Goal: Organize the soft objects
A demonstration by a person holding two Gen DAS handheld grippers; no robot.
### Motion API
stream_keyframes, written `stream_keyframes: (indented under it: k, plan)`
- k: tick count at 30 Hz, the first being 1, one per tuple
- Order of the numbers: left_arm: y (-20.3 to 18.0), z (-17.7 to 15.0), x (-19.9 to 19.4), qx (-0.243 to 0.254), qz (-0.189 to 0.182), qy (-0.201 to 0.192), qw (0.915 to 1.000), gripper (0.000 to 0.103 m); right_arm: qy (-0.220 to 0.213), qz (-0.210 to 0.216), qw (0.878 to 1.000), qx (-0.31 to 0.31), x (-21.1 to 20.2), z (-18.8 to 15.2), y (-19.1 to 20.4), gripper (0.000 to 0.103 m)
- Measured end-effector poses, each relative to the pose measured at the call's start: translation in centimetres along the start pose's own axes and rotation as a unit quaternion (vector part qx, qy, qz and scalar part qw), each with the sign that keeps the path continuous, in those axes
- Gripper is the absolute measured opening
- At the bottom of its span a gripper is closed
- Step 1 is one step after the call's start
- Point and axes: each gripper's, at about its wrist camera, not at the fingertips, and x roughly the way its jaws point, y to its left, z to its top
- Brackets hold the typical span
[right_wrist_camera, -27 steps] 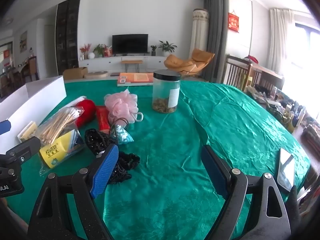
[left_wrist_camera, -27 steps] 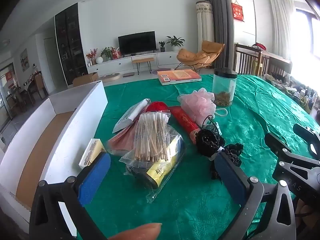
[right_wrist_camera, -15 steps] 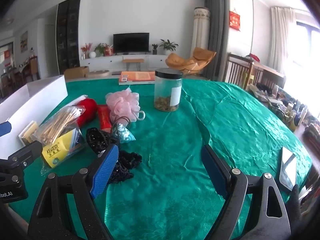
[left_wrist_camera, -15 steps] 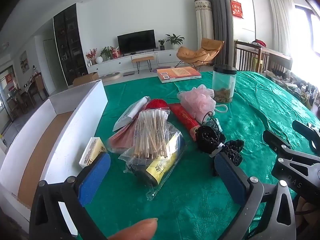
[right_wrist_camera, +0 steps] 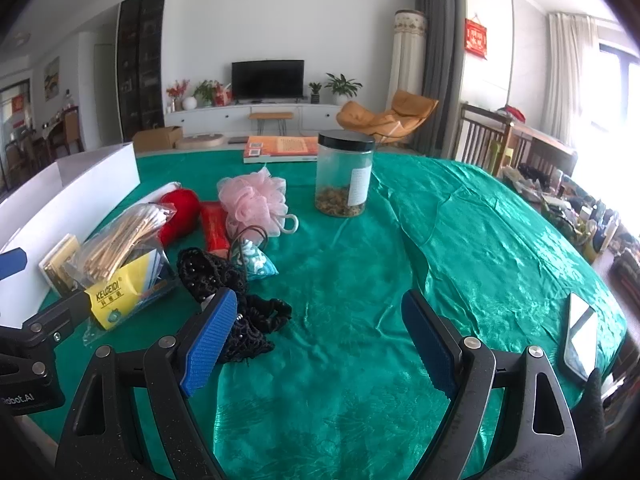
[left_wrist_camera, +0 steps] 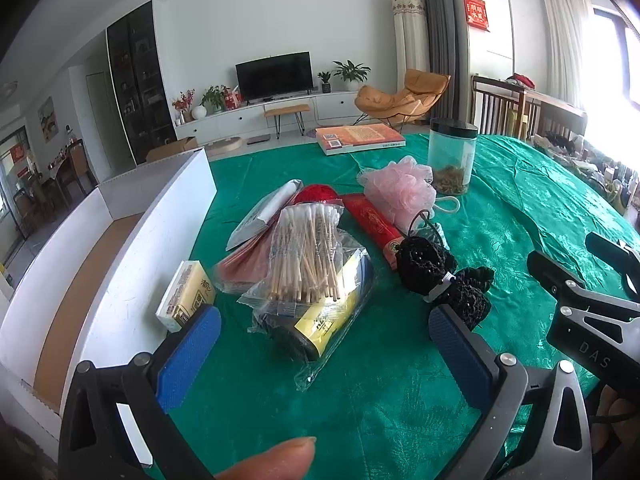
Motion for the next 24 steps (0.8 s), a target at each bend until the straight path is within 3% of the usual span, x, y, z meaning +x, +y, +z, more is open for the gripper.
stream_keyframes:
  k: [24]
  plan:
    - [-0.26, -0.22, 0.15, 0.005, 0.004, 0.005, 1.0000, 0.103, 0.000, 0.000, 1.000, 0.000, 0.04, 0.00, 0.14, 0.087]
